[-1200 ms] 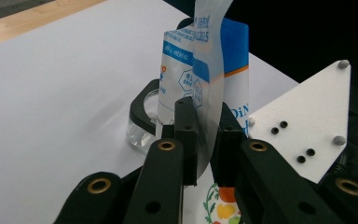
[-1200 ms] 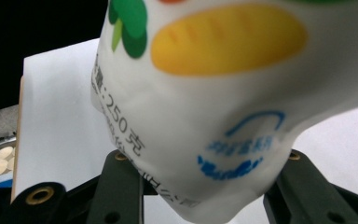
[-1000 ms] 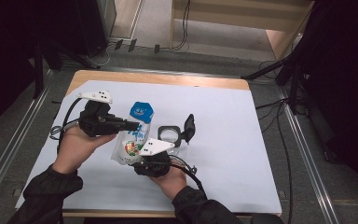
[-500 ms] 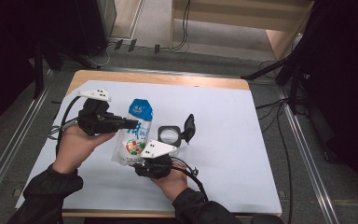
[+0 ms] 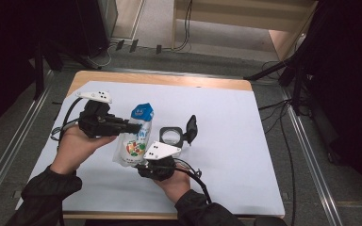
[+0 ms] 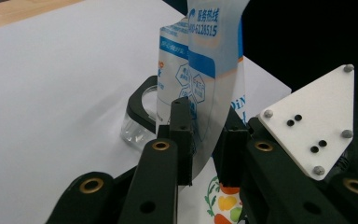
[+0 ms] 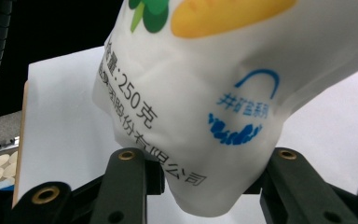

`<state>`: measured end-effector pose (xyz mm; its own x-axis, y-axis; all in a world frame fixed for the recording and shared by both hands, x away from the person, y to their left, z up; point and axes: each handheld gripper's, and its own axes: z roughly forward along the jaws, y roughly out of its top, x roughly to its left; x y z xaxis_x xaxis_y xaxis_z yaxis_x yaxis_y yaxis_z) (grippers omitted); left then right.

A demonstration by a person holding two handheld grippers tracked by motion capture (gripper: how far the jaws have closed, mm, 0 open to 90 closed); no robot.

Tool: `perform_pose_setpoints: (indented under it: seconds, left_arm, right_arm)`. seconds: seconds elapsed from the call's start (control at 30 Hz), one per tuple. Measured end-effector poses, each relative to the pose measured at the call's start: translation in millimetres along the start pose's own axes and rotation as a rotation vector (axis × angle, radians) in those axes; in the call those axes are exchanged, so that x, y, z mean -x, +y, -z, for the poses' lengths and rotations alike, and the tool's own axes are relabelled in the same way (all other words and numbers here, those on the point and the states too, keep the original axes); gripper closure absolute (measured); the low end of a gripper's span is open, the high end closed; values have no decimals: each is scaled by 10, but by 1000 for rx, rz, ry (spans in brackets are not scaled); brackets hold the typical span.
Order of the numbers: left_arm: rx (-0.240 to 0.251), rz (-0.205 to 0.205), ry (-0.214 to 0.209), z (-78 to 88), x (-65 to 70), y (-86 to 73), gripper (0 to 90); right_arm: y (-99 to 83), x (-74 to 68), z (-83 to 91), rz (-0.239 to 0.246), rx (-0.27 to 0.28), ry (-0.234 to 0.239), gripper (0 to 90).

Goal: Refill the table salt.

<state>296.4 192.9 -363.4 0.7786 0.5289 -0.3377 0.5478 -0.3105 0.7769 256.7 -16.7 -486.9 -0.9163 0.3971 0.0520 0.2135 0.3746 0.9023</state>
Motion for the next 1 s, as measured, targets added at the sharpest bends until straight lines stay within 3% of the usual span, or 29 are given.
perform_pose_setpoints:
  seconds: [0.03, 0.23, 0.43, 0.67, 0.73, 0.8, 0.87, 1.0]
  left_arm:
    - [0, 0, 0, 5, 7, 1, 896]
    - [9, -5, 43, 38, 58, 35, 900]
    - [19, 13, 3, 38, 28, 27, 877]
    - [16, 3, 2, 40, 12, 14, 809]
    - [-6, 3, 13, 44, 10, 12, 821]
    - [-21, 1, 36, 48, 15, 11, 899]
    - [-33, 5, 53, 38, 29, 16, 900]
    - [-55, -3, 81, -43, 66, 26, 900]
  right_arm:
    - [1, -3, -1, 3, 1, 1, 644]
    - [6, 2, 6, -12, 24, 17, 645]
    - [11, 14, 21, -21, 31, 30, 667]
    - [-1, 41, 47, -22, 49, 33, 686]
    - [-6, 37, 42, -20, 44, 34, 688]
    - [-15, 29, 33, -17, 36, 36, 689]
    - [-26, 22, 16, -15, 33, 33, 690]
    - [-44, 34, -26, -75, -11, 27, 681]
